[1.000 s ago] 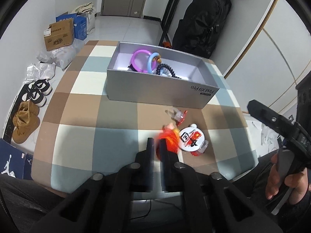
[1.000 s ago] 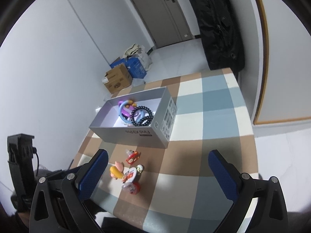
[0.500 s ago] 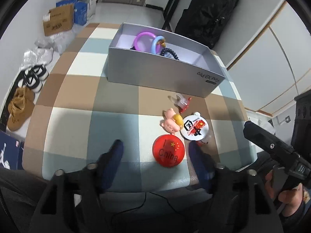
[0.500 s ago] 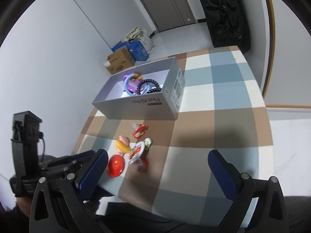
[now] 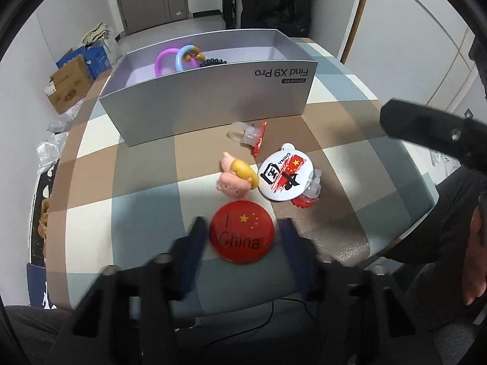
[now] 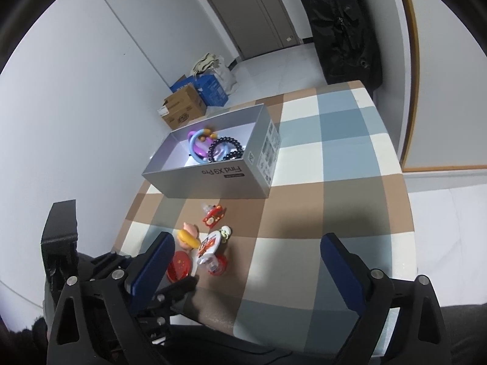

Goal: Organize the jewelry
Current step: 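Lift the red badge with the left tool while the right tool grasps a clear pacifier charm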

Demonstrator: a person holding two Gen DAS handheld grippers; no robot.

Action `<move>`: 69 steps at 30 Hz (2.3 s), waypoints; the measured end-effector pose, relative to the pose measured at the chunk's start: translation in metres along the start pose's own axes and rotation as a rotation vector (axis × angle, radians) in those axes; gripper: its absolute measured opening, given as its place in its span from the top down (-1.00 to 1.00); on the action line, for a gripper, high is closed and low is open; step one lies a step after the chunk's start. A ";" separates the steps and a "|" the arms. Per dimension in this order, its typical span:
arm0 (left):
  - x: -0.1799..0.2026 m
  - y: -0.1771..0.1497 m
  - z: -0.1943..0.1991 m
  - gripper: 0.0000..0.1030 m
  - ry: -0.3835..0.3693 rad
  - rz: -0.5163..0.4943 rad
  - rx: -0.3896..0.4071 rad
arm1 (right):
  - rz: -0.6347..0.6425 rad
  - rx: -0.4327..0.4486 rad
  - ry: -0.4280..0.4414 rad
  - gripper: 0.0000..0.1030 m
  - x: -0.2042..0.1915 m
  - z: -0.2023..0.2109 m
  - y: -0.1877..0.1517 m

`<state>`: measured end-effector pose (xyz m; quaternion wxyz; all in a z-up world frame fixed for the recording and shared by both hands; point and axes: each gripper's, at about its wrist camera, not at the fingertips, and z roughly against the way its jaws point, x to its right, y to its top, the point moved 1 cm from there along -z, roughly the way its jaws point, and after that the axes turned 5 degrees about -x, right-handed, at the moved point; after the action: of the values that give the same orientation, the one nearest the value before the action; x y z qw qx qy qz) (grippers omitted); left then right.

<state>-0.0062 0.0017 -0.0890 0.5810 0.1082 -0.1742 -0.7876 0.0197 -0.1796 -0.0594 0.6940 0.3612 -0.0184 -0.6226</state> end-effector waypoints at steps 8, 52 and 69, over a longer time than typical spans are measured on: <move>-0.019 0.005 0.004 0.27 -0.093 0.089 -0.008 | 0.009 -0.042 0.017 -0.46 -0.001 -0.007 -0.002; -0.072 0.019 0.025 0.27 -0.299 0.356 0.110 | 0.234 -0.134 -0.073 0.66 -0.041 -0.038 -0.012; -0.083 0.055 0.050 0.27 -0.307 0.372 0.209 | 0.130 0.067 0.062 0.66 -0.043 0.005 0.042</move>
<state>0.0485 0.0736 -0.0240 0.6683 0.0133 -0.3576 -0.6522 0.0439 -0.1453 -0.0154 0.7207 0.4014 -0.0411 -0.5638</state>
